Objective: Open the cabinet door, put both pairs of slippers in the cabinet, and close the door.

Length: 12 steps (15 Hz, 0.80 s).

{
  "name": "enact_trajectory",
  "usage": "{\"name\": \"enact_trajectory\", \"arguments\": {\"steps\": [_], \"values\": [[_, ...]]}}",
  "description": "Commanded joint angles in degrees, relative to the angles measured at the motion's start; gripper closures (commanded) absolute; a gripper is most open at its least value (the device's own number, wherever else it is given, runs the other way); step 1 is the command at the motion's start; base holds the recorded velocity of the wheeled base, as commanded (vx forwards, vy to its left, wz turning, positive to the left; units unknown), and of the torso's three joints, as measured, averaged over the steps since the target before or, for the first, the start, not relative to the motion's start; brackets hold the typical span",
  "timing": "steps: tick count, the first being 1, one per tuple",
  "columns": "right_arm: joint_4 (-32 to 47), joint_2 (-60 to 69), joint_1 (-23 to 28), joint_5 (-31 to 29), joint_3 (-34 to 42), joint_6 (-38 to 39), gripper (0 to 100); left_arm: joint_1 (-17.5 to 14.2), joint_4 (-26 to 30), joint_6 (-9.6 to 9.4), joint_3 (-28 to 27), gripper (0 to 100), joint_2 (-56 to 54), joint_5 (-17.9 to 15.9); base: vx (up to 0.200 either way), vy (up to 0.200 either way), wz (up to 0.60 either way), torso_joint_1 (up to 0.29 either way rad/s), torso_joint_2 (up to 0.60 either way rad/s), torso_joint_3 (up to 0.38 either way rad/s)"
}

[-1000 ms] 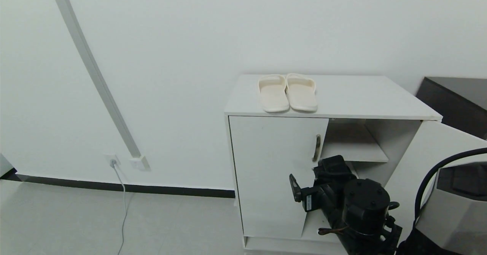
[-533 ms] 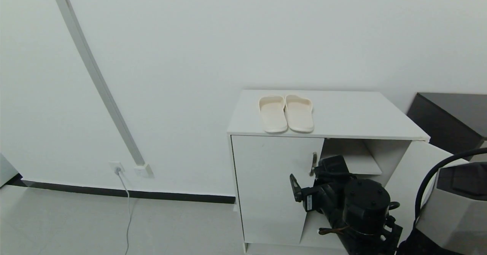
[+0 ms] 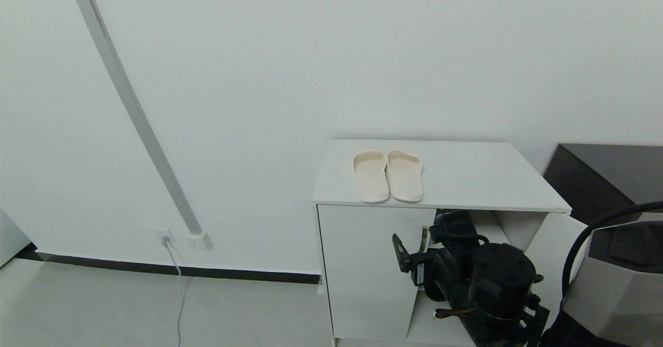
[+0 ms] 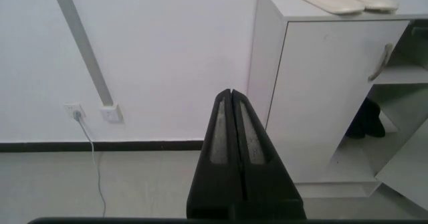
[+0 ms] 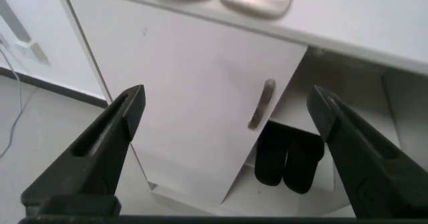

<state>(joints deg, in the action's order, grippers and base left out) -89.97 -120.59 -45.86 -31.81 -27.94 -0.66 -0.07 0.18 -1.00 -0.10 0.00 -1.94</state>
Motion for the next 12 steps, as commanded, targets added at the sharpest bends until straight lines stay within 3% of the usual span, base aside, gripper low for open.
{"name": "enact_trajectory", "arguments": {"steps": [1,6,8,12], "values": [[-0.03,-0.88,-0.11,0.16,0.08,-0.13,0,-0.01,-0.01,0.03,0.01,100,0.09,0.0,0.0,0.0,0.0,0.032,-0.05,-0.027],[2.34,-1.31,0.6,1.48,-3.79,-0.13,0,-0.01,-0.01,-0.06,0.01,100,0.09,-0.08,0.0,0.0,0.0,0.0,0.0,0.0],[11.22,1.76,1.04,1.48,-8.53,1.54,0,-0.01,-0.01,-0.14,0.01,100,0.09,-0.08,0.0,0.0,0.0,0.0,0.0,0.0],[37.41,9.06,0.77,1.48,-20.84,8.04,0,-0.01,-0.01,-0.06,0.01,100,0.09,0.0,0.0,0.0,0.0,0.0,0.0,0.0]]}}
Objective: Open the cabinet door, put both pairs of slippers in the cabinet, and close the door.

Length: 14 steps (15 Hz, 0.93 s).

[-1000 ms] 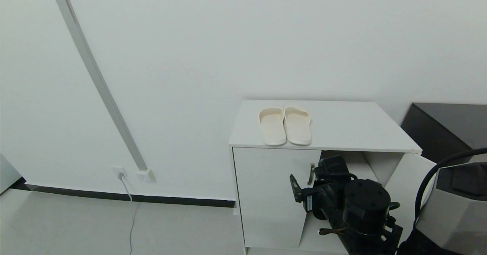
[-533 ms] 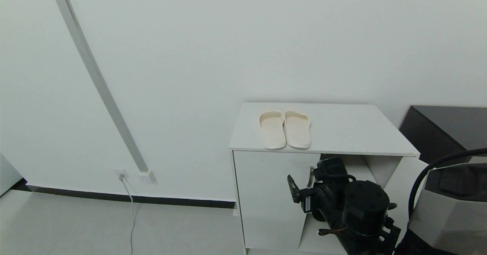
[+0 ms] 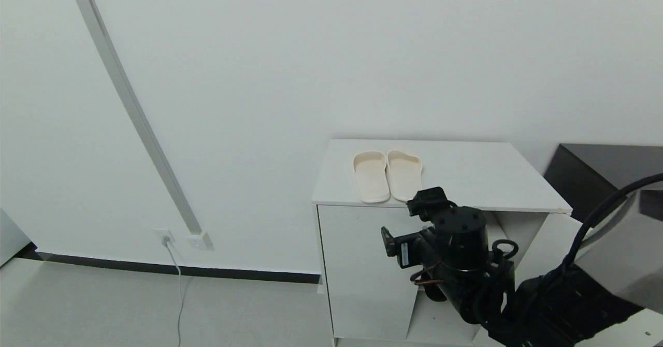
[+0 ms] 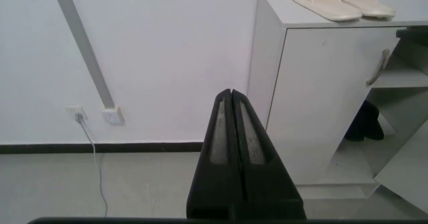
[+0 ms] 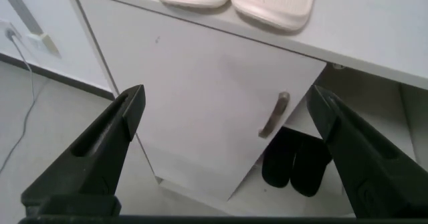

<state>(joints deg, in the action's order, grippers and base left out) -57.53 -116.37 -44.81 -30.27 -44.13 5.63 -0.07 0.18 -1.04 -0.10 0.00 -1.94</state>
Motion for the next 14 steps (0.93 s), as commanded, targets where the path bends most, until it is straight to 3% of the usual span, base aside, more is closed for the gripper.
{"name": "enact_trajectory", "arguments": {"steps": [1,4,8,14], "values": [[10.33,6.33,-0.98,-0.05,-6.5,3.24,0,-0.01,-0.01,-0.02,0.01,100,0.09,0.0,0.0,0.0,0.0,0.0,0.0,0.0],[20.17,8.71,-2.12,-0.49,-11.07,5.27,0,-0.01,-0.01,-0.02,0.01,100,0.09,-0.08,0.0,0.0,0.0,0.0,0.0,0.0],[21.14,8.18,-2.65,-1.9,-10.98,5.62,0,-0.01,-0.01,0.16,0.01,100,0.09,0.0,0.0,0.0,0.0,0.0,0.0,0.0],[19.91,0.97,-2.3,-6.12,-14.93,7.2,0,-0.01,0.08,0.16,0.01,100,0.09,0.0,0.2,0.0,0.0,-0.002,0.0,0.001]]}}
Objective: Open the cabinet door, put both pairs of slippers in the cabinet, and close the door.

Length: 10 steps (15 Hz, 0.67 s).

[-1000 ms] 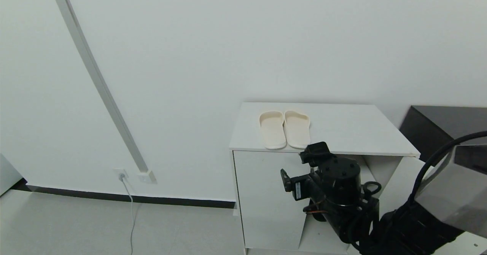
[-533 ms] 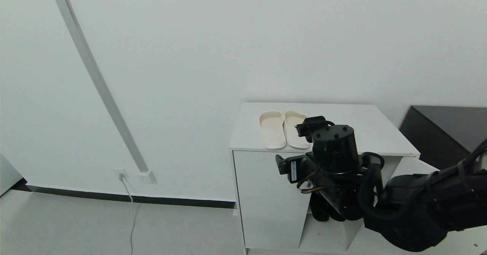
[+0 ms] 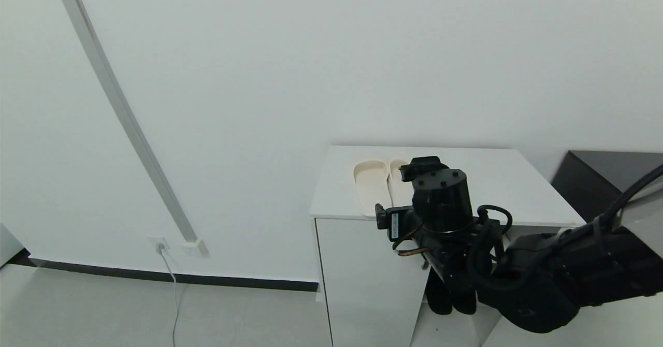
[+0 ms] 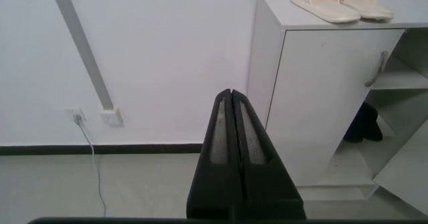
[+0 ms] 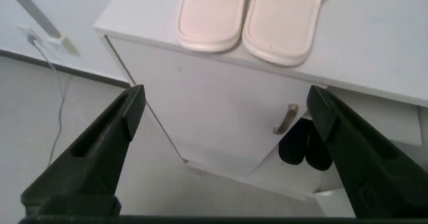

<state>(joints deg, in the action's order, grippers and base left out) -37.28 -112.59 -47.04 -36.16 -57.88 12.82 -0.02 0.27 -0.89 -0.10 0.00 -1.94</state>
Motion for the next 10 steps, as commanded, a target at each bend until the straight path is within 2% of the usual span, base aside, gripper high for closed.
{"name": "enact_trajectory", "arguments": {"steps": [1,3,10], "values": [[-0.78,-4.13,-0.07,-0.41,-1.62,-0.08,0,-0.06,0.0,0.01,0.01,100,0.09,0.0,0.2,0.0,0.0,0.017,0.01,-0.002],[-0.87,-5.18,-0.07,-1.46,-2.06,-0.08,0,-0.06,-0.09,0.01,0.01,100,0.09,0.0,0.2,0.0,0.0,0.0,0.0,-0.002],[-1.83,-14.32,3.89,-2.16,-13.31,-1.22,0,-0.06,-0.09,0.01,0.01,100,0.09,0.0,0.0,0.0,0.0,0.0,0.0,0.0]]}}
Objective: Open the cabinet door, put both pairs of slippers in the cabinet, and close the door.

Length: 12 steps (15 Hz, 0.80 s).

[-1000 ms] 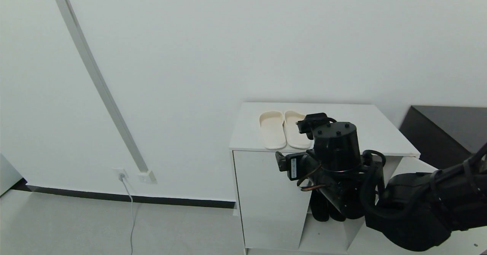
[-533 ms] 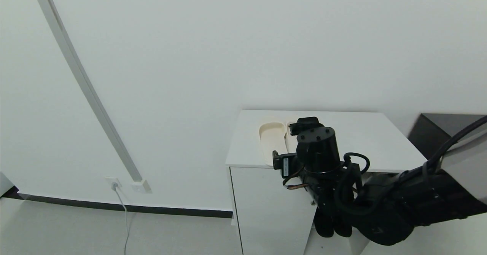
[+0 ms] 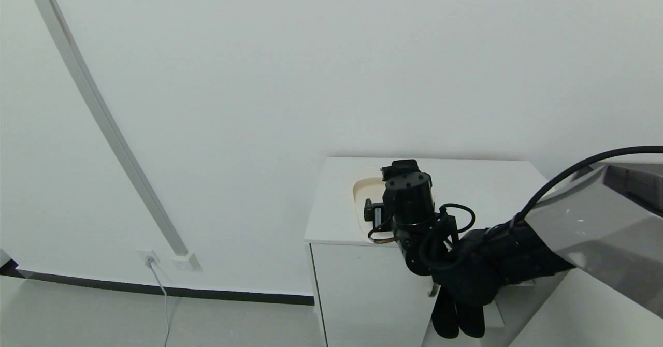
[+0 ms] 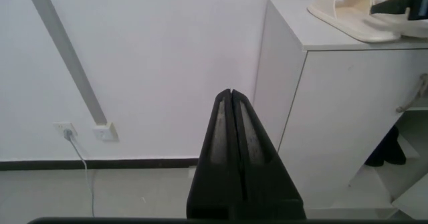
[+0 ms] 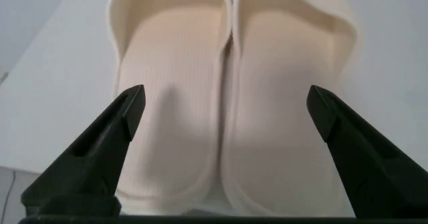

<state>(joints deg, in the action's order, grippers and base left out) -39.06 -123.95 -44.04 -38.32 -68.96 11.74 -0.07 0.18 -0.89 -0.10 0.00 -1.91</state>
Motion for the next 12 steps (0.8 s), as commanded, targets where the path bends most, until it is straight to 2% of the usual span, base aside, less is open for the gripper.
{"name": "enact_trajectory", "arguments": {"steps": [1,5,9,10,12], "values": [[-0.05,-4.81,2.21,0.43,-4.95,-1.37,0,-0.01,-0.01,0.01,0.01,100,0.09,-0.02,0.0,0.0,0.0,0.0,0.0,0.0],[0.04,-8.85,4.49,1.75,-10.93,-2.42,0,-0.01,-0.01,-0.08,0.01,100,0.09,-0.02,0.0,0.0,0.0,0.0,0.0,0.0],[0.04,-9.55,6.25,4.21,-13.13,-2.34,0,-0.01,-0.01,-0.08,0.01,100,0.09,-0.02,0.0,0.0,0.0,0.0,0.0,0.0],[0.04,-9.55,6.25,4.3,-13.3,-2.34,100,-0.01,-0.01,0.01,0.01,100,0.09,-0.02,0.0,0.0,0.0,0.0,0.0,0.0],[0.04,-9.64,6.25,4.57,-13.22,-2.34,100,-0.01,-0.01,0.01,0.01,100,0.09,-0.02,0.0,0.0,0.0,0.0,0.0,0.0]]}}
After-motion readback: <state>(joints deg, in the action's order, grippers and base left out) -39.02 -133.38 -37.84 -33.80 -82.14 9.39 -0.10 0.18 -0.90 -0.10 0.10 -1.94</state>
